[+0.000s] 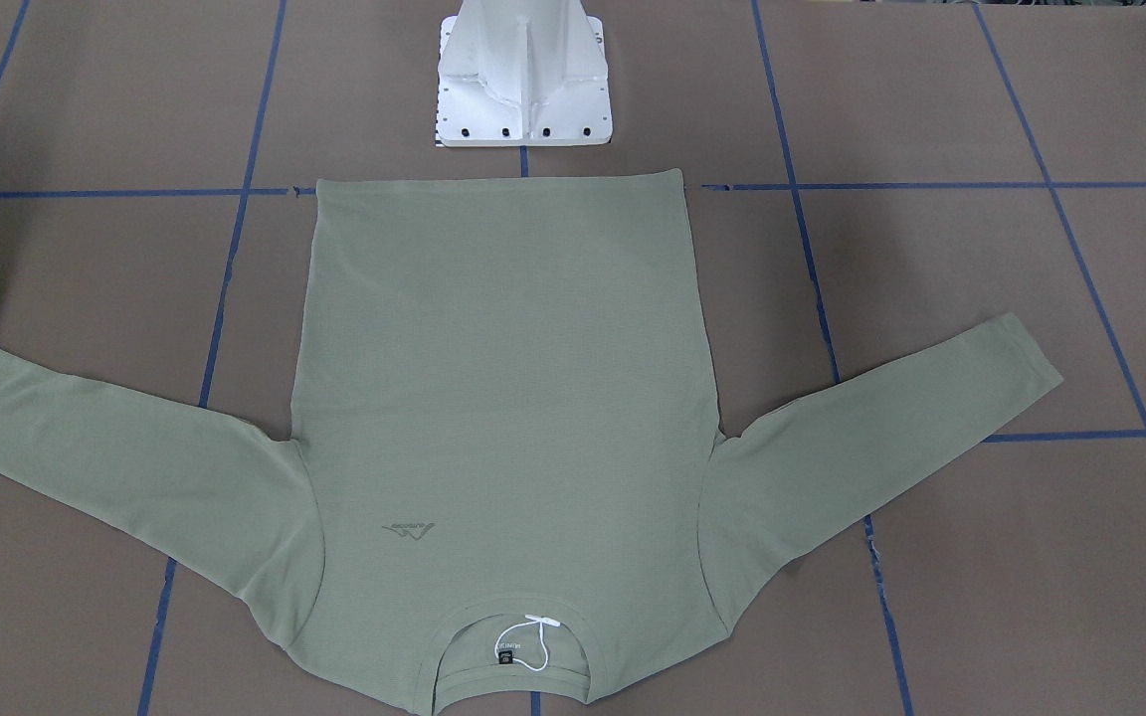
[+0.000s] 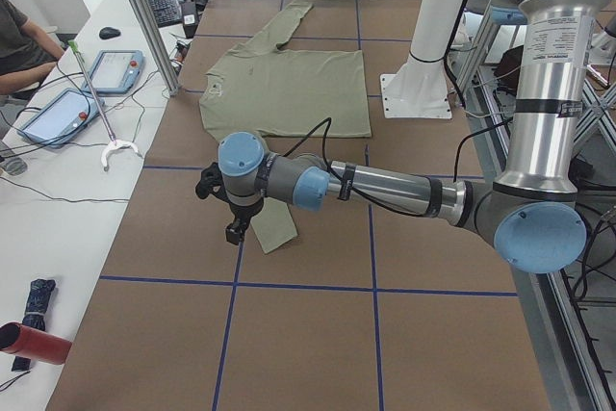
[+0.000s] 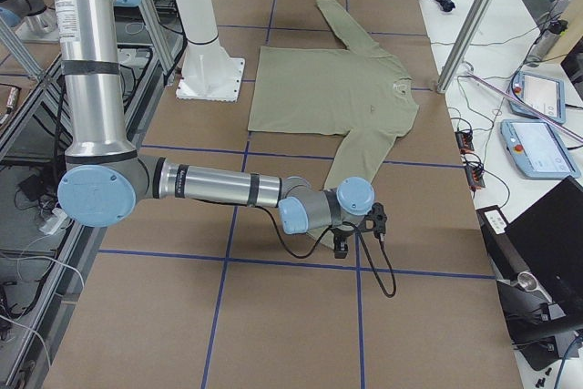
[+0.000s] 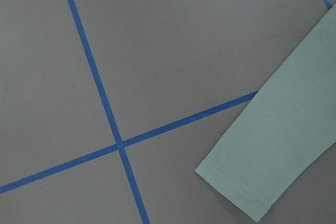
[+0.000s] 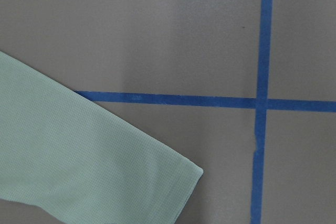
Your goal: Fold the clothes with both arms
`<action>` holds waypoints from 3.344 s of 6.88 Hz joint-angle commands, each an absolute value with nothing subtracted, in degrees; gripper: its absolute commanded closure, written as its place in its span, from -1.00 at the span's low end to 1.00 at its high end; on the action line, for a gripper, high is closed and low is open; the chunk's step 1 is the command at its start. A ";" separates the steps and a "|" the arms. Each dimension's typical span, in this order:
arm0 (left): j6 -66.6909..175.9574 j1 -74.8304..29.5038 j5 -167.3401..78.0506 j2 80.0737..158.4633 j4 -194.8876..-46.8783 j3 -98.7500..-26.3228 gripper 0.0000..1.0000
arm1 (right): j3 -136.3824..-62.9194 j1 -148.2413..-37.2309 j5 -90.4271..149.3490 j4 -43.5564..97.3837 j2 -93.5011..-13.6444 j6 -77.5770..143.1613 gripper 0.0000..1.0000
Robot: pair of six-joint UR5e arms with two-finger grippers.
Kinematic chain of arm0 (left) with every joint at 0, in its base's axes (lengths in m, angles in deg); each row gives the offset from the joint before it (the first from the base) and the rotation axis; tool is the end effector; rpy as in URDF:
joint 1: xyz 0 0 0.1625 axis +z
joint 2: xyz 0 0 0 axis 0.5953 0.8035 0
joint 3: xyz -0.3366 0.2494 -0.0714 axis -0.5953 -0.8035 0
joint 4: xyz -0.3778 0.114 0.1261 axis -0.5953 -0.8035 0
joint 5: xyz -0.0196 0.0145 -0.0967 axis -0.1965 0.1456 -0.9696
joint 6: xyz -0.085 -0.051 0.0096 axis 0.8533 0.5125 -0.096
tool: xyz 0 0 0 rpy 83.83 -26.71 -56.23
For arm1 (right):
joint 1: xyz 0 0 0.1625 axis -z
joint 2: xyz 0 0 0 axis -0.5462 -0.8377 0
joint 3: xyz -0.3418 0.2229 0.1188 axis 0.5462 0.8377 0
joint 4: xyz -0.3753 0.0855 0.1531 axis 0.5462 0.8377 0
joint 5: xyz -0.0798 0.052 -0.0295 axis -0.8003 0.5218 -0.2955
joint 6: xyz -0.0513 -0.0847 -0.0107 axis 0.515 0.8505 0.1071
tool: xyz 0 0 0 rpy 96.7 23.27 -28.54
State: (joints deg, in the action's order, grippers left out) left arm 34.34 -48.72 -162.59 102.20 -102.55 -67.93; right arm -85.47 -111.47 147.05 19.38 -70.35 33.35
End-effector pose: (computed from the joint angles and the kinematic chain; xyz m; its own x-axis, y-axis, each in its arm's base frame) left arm -0.0144 -0.5234 0.5596 0.6186 0.3644 -0.6961 -0.1399 0.9229 0.3588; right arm -0.0507 -0.5258 0.6796 0.6181 -0.0236 0.7858 0.0277 0.9996 0.0082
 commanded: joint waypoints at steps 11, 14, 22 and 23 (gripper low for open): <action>34.37 -48.81 -165.14 100.99 -102.69 -68.86 -1.00 | -76.71 -103.85 144.87 14.77 -67.17 28.90 0.47; 34.37 -48.81 -165.14 100.99 -102.69 -68.86 -1.00 | -76.53 -103.94 144.25 14.68 -66.83 28.90 0.17; 34.28 -48.81 -165.14 100.90 -102.69 -69.03 -1.00 | -85.00 -104.12 144.51 14.24 -66.12 16.13 1.00; 34.36 -48.81 -165.14 100.90 -102.69 -69.30 -1.00 | -89.93 -102.38 144.95 14.24 -65.94 10.42 1.00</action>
